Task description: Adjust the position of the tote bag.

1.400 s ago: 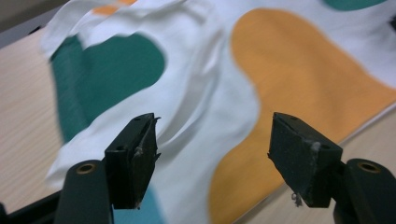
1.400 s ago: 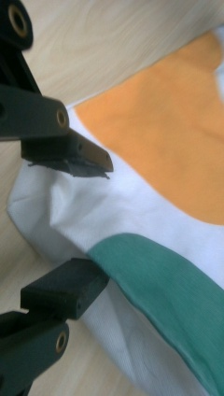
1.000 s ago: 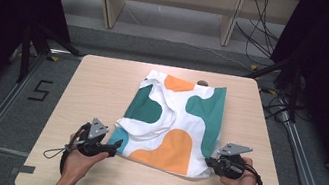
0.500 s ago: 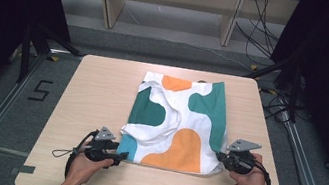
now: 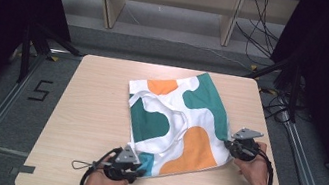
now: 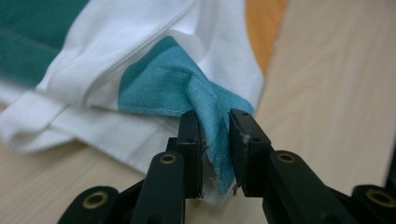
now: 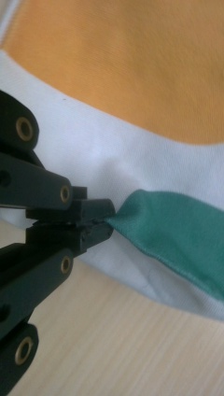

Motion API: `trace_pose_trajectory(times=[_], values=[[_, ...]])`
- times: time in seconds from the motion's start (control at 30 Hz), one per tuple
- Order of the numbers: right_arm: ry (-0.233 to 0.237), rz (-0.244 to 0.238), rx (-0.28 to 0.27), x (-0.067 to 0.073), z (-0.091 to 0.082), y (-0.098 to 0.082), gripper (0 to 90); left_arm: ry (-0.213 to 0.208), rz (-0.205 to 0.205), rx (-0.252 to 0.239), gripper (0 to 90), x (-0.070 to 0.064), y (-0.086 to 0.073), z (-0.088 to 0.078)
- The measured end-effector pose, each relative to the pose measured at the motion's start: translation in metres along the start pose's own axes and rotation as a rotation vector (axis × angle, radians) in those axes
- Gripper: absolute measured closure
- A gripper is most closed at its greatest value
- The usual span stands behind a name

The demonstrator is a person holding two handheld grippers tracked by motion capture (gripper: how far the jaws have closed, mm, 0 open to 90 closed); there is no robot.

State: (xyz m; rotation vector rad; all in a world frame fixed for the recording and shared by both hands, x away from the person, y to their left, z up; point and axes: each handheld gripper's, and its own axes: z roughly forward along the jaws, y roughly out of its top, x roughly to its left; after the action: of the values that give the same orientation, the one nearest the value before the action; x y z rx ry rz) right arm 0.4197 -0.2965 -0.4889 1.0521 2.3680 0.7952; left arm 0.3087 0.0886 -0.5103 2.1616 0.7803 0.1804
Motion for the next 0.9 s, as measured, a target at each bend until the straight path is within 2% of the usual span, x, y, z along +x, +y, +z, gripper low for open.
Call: trace_pose_trajectory(times=[0.03, 0.07, 0.1, 0.13, 0.17, 0.2, 0.23, 0.27, 0.3, 0.33, 0.43, 0.47, 0.5, 0.53, 0.63, 0.67, 0.7, 0.73, 0.77, 0.8, 0.83, 0.87, 0.9], values=[[0.0, 0.003, 0.008, -0.006, 0.003, 0.002, 89.2, -0.015, 0.002, -0.01, 74.5, -0.009, 0.002, 0.005], [0.0, 0.003, 0.008, -0.006, 0.003, 0.002, 89.2, -0.015, 0.002, -0.01, 74.5, -0.009, 0.002, 0.005], [-0.02, 0.012, -0.004, -0.014, 0.01, 0.005, 89.1, -0.031, 0.02, -0.009, 74.5, -0.017, 0.005, 0.009], [-0.024, 0.008, -0.002, -0.015, 0.013, 0.007, 89.0, -0.031, 0.02, -0.009, 74.5, -0.017, 0.005, 0.009], [-0.029, 0.002, 0.002, -0.017, 0.015, 0.01, 89.1, -0.039, 0.03, -0.013, 74.5, -0.026, 0.008, 0.015], [-0.04, 0.0, 0.005, -0.019, 0.019, 0.013, 89.0, -0.039, 0.03, -0.013, 74.4, -0.026, 0.008, 0.015], [-0.049, -0.014, 0.013, -0.022, 0.021, 0.017, 89.0, -0.062, 0.03, -0.023, 74.0, -0.035, 0.013, 0.024], [-0.064, -0.014, 0.006, -0.023, 0.026, 0.02, 88.9, -0.071, 0.036, -0.025, 73.6, -0.038, 0.015, 0.026], [-0.068, -0.02, 0.017, -0.024, 0.028, 0.022, 88.9, -0.07, 0.058, -0.02, 73.4, -0.042, 0.018, 0.029], [-0.068, -0.02, 0.017, -0.024, 0.028, 0.022, 88.9, -0.07, 0.058, -0.02, 73.3, -0.042, 0.018, 0.029], [-0.092, -0.022, 0.004, -0.03, 0.039, 0.03, 88.8, -0.082, 0.077, -0.026, 73.3, -0.056, 0.028, 0.043], [-0.106, -0.028, -0.003, -0.032, 0.041, 0.032, 88.5, -0.094, 0.105, -0.028, 73.0, -0.058, 0.033, 0.048], [-0.136, -0.017, -0.022, -0.035, 0.046, 0.034, 86.5, -0.101, 0.096, -0.026, 72.0, -0.067, 0.042, 0.06], [-0.167, -0.025, -0.046, -0.038, 0.046, 0.035, 84.9, -0.11, 0.095, -0.026, 71.0, -0.069, 0.045, 0.064], [-0.211, 0.004, -0.074, -0.042, 0.036, 0.037, 75.7, -0.157, 0.108, -0.022, 63.0, -0.078, 0.055, 0.077], [-0.211, 0.004, -0.074, -0.042, 0.036, 0.037, 75.7, -0.157, 0.108, -0.022, 59.2, -0.078, 0.055, 0.077], [-0.195, 0.088, -0.094, -0.044, 0.024, 0.039, 64.1, -0.198, 0.124, -0.017, 55.9, -0.08, 0.056, 0.075], [-0.195, 0.088, -0.094, -0.044, 0.024, 0.039, 64.1, -0.198, 0.124, -0.017, 52.7, -0.08, 0.056, 0.075], [-0.185, 0.111, -0.101, -0.045, 0.017, 0.039, 61.8, -0.23, 0.122, -0.015, 52.7, -0.076, 0.055, 0.07], [-0.155, 0.139, -0.129, -0.043, 0.01, 0.039, 58.8, -0.226, 0.117, -0.014, 48.3, -0.074, 0.055, 0.065], [-0.126, 0.134, -0.11, -0.036, -0.001, 0.037, 54.2, -0.233, 0.089, -0.028, 41.7, -0.066, 0.052, 0.053], [-0.126, 0.134, -0.11, -0.036, -0.001, 0.037, 54.2, -0.233, 0.089, -0.028, 39.7, -0.066, 0.052, 0.053], [-0.069, 0.118, -0.103, -0.028, -0.008, 0.035, 50.7, -0.23, 0.077, -0.037, 38.2, -0.057, 0.049, 0.043]])
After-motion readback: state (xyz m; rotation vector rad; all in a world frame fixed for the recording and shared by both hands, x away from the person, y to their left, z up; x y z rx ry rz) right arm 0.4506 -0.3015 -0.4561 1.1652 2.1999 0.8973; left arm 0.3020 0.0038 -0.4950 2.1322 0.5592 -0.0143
